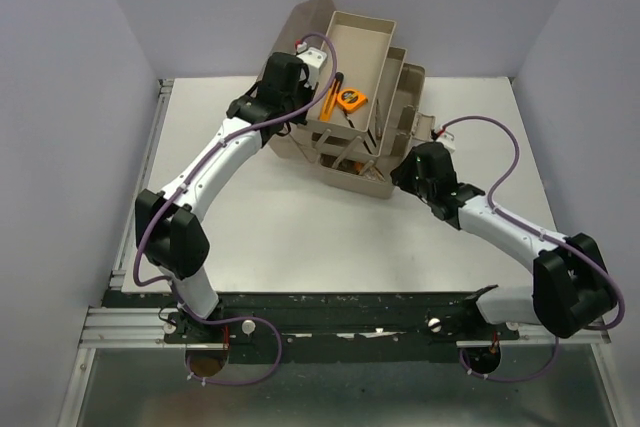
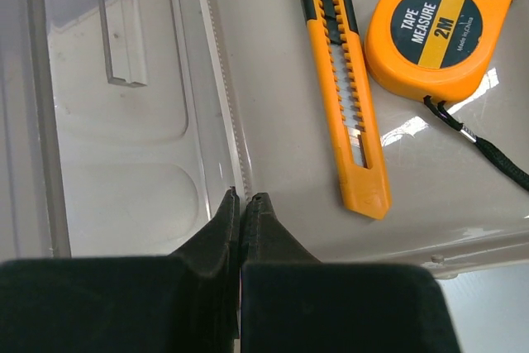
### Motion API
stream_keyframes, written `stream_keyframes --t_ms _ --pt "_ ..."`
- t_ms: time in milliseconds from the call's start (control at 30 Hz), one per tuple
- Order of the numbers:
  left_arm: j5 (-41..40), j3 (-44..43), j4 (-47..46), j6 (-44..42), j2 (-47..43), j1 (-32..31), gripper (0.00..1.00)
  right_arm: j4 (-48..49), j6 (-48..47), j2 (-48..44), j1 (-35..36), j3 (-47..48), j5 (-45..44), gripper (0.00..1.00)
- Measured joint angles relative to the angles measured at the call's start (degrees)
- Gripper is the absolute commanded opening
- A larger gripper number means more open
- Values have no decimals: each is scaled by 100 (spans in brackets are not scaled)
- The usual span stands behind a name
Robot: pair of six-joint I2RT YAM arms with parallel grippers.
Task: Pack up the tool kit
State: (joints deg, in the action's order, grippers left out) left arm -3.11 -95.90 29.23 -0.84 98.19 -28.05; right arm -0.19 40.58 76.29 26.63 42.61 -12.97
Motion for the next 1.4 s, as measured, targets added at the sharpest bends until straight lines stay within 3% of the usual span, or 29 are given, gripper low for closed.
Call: stream_keyframes --t_ms 200,333,500,867,967,1333,1400 --pt "-313 -2 -13 -63 20 -192 0 -114 203 -586 98 -168 74 67" --pt "-455 -9 -44 -66 37 -315 0 177 345 -1207 153 -223 79 77" --pt "-577 -9 -50 -66 39 -428 0 476 354 -1578 179 -262 4 78" --pt "-688 -9 -61 -87 39 -509 0 282 -133 -732 177 291 -321 76" --pt "-739 -9 -57 -111 39 -551 0 205 -321 -546 179 485 -426 72" --pt "-896 -9 -59 -238 39 -756 0 -155 -614 76 190 896 -734 30" --pt "-938 -11 -50 -269 39 -807 9 -164 -601 79 219 909 -761 21"
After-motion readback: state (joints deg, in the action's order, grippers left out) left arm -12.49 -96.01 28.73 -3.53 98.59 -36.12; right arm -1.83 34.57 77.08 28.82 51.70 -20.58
